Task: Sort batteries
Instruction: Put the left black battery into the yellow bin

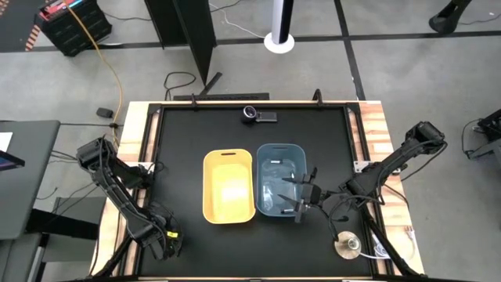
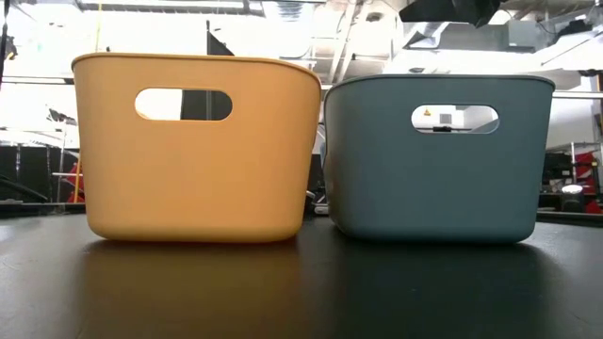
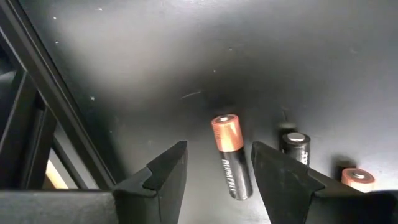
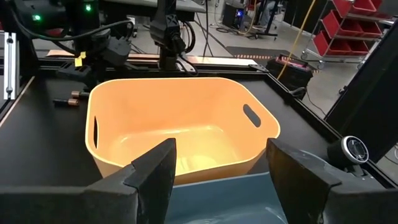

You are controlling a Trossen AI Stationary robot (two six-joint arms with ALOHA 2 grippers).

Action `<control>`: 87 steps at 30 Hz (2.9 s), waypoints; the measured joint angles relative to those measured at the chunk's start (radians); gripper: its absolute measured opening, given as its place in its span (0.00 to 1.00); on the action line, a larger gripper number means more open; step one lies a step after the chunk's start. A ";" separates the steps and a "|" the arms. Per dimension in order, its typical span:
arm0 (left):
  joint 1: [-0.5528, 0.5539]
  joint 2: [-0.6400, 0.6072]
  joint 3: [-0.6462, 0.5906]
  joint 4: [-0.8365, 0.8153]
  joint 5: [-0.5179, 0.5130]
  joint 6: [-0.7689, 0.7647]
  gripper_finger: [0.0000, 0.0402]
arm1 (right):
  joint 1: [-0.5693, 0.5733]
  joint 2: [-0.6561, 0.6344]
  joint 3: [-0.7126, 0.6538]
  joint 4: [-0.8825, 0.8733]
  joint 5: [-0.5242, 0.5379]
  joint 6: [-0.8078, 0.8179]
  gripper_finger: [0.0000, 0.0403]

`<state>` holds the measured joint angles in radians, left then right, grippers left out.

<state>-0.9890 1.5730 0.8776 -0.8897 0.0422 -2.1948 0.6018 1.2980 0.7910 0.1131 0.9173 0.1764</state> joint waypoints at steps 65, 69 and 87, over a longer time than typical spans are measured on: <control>0.000 0.068 0.048 -0.138 -0.063 0.125 0.10 | -0.003 0.000 0.000 0.000 0.001 0.009 0.66; 0.000 0.061 0.080 -0.174 -0.081 0.143 0.10 | -0.003 0.000 0.000 -0.001 0.001 0.009 0.66; 0.133 -0.034 0.389 -0.451 -0.923 0.503 0.09 | -0.003 0.000 0.000 0.000 0.001 0.008 0.66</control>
<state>-0.8558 1.5392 1.2662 -1.3405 -0.8805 -1.6923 0.5987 1.2980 0.7910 0.1132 0.9184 0.1847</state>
